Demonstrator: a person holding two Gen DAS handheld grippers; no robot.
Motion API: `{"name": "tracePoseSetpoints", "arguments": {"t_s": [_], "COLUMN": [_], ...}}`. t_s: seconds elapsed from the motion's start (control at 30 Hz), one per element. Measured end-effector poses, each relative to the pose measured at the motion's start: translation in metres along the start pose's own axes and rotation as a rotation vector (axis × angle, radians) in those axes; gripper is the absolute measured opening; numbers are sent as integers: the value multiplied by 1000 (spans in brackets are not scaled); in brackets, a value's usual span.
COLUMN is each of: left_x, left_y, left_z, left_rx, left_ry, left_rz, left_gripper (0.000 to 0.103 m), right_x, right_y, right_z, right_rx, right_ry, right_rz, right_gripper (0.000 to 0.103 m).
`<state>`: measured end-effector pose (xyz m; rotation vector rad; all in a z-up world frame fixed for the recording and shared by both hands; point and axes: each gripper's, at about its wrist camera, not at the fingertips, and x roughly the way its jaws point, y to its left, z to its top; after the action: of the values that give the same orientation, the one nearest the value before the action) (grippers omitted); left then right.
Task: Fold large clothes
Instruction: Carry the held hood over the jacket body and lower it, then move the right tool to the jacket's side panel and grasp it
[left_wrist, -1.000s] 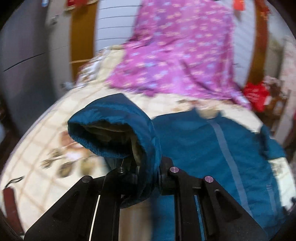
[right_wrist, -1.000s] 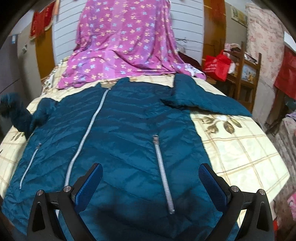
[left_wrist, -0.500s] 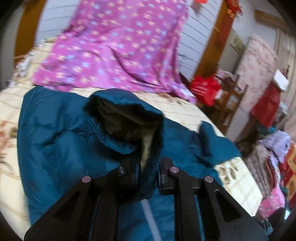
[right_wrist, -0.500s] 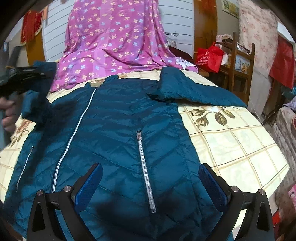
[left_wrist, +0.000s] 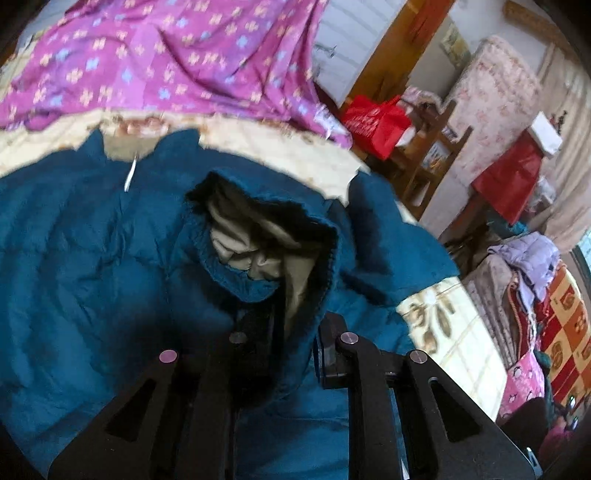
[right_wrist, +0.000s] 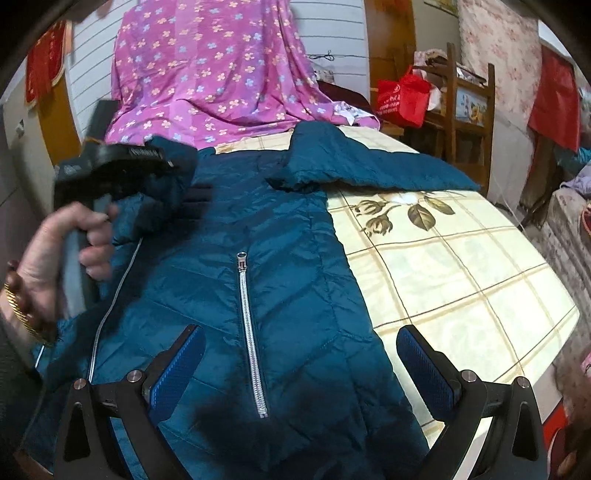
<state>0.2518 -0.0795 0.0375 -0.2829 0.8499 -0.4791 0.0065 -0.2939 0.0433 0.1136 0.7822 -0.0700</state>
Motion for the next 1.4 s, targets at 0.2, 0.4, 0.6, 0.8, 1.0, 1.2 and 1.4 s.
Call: {"name": "tracePoseSetpoints", "arguments": {"t_s": [0.2, 0.4, 0.6, 0.8, 1.0, 1.2, 1.4], "left_x": [12, -13, -70, -139, -168, -176, -161], "left_y": [-7, -4, 36, 92, 132, 174, 215], "left_z": [-14, -27, -56, -85, -89, -88, -90], "left_rx": [-13, -7, -83, -206, -257, -359, -486], "left_ry": [46, 50, 40, -22, -118, -229, -160], "left_rz": [-64, -46, 86, 236, 433, 531, 612], "left_gripper": [72, 72, 72, 72, 72, 72, 72], "right_x": [1, 0, -5, -2, 1, 24, 99], "right_y": [3, 5, 12, 39, 57, 89, 146], "right_z": [0, 0, 4, 9, 11, 54, 129], "right_rx": [-2, -4, 4, -27, -28, -74, -102], "right_ry": [6, 2, -36, -47, -66, -84, -12], "right_rz": [-6, -29, -33, -11, 20, 88, 239], "right_gripper": [103, 103, 103, 103, 103, 103, 103]}}
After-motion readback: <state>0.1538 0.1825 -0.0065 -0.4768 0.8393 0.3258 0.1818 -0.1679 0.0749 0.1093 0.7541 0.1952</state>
